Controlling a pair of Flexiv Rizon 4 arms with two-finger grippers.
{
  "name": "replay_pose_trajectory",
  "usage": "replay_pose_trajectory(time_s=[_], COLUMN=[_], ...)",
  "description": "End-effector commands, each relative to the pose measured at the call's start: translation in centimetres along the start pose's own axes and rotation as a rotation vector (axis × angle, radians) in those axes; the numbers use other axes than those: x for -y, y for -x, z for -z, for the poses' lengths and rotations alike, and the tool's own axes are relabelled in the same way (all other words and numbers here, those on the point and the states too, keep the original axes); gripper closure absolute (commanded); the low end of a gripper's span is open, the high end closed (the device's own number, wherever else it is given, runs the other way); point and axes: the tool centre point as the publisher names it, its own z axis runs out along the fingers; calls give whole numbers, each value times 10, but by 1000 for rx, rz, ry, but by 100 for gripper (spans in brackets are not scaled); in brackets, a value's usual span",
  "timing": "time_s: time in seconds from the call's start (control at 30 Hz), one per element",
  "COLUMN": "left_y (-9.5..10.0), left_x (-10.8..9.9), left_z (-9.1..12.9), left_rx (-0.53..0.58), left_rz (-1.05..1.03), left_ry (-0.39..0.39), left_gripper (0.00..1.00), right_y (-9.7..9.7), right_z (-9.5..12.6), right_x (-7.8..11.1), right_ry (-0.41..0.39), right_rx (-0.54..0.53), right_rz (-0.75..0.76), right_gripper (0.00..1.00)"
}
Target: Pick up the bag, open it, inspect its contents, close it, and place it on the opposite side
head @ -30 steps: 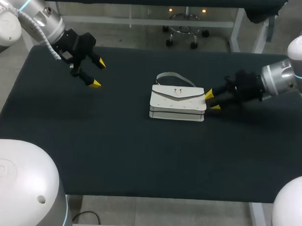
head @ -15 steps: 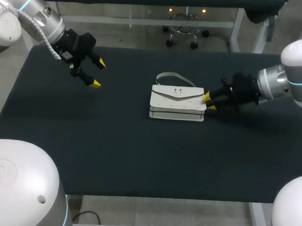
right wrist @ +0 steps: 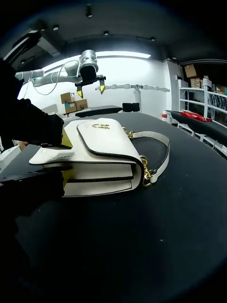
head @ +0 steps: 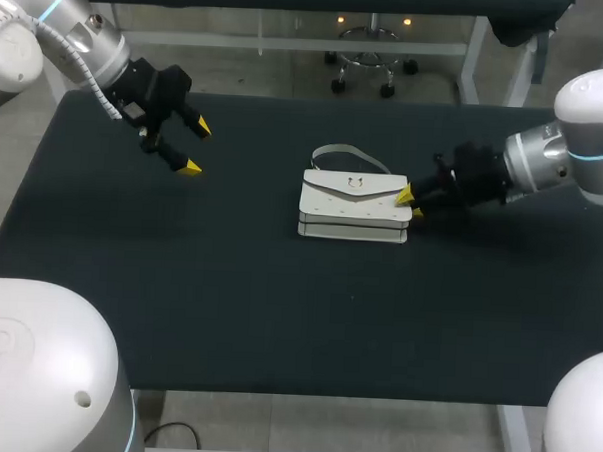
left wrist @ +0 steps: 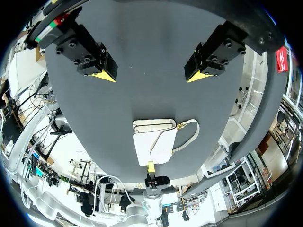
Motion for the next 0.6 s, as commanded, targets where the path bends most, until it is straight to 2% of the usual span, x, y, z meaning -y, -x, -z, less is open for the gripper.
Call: replay_pose_trajectory(time_s=[0.03,0.6], left_y=[0,0], left_x=[0,0], left_z=[-1,-1], left_rx=[2,2], left_rz=[-1,-1], left_ry=[-2,-2], left_gripper=[0,0], right_y=[2,5], right_z=[-3,-3], right_x=[-4,-2], right_ry=[-24,-31], right_rx=[5,9], right_rz=[-4,-36], right_gripper=[100,100])
